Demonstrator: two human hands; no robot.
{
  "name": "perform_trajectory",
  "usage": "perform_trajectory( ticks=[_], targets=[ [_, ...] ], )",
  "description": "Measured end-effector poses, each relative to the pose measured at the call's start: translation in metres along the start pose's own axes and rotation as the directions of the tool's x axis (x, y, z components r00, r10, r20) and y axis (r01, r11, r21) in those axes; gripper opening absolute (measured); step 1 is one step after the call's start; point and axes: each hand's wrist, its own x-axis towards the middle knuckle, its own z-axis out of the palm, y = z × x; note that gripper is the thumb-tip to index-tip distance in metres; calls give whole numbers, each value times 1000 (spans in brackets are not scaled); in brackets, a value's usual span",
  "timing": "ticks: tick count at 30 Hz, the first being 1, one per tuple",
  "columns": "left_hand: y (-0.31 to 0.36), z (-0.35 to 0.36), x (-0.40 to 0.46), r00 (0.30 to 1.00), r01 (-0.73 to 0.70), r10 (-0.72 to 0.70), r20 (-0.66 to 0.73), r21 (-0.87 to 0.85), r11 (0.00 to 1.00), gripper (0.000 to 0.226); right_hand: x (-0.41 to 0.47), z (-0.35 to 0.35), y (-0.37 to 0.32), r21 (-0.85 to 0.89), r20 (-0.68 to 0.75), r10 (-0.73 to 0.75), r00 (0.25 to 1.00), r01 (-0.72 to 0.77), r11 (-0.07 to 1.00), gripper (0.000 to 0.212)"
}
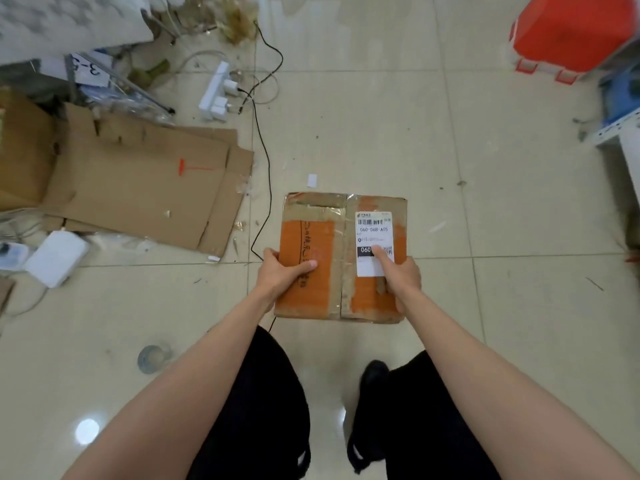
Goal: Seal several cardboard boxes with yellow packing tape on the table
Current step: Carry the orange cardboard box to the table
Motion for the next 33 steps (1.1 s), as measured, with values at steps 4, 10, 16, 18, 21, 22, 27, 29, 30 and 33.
perform_trajectory(
  ticks=[4, 10, 16, 18, 21, 22, 27, 29, 30, 33],
  targets=[
    [47, -29, -55, 998, -61, 59, -34, -49, 997, 85, -58, -32, -42, 38, 30, -19, 999, 18, 999, 79],
    [120, -81, -140, 992, -129, 129, -16, -77, 989, 102, -150, -78, -107, 96, 110, -116, 987, 106, 990, 76],
    [201, -132, -214, 979, -203, 203, -14, -74, 976, 103, -238, -106, -187, 84, 66, -188, 980, 183, 980, 75],
    [227, -147, -233, 973, -230, 229, -24, -53, 972, 102, -261, -115, -213, 94, 69, -204, 976, 198, 976, 73],
    [266, -168, -260, 967, -254, 253, -36, -23, 967, 102, -288, -129, -249, 112, 74, -221, 973, 212, 971, 70],
    [279, -173, -269, 966, -258, 258, -34, -15, 966, 103, -297, -135, -261, 120, 75, -232, 970, 222, 968, 72],
    [337, -189, -305, 949, -313, 313, -33, 6, 950, 104, -331, -168, -315, 128, 60, -271, 961, 262, 957, 82],
    [358, -190, -317, 944, -328, 328, -34, 8, 945, 102, -339, -184, -334, 124, 68, -283, 957, 274, 954, 80],
    [367, -189, -321, 942, -333, 333, -39, 13, 943, 103, -341, -192, -342, 117, 77, -297, 952, 287, 951, 73],
    [396, -185, -330, 930, -362, 364, -51, 35, 931, 114, -345, -216, -364, 119, 82, -367, 927, 357, 927, 37]
  ],
)
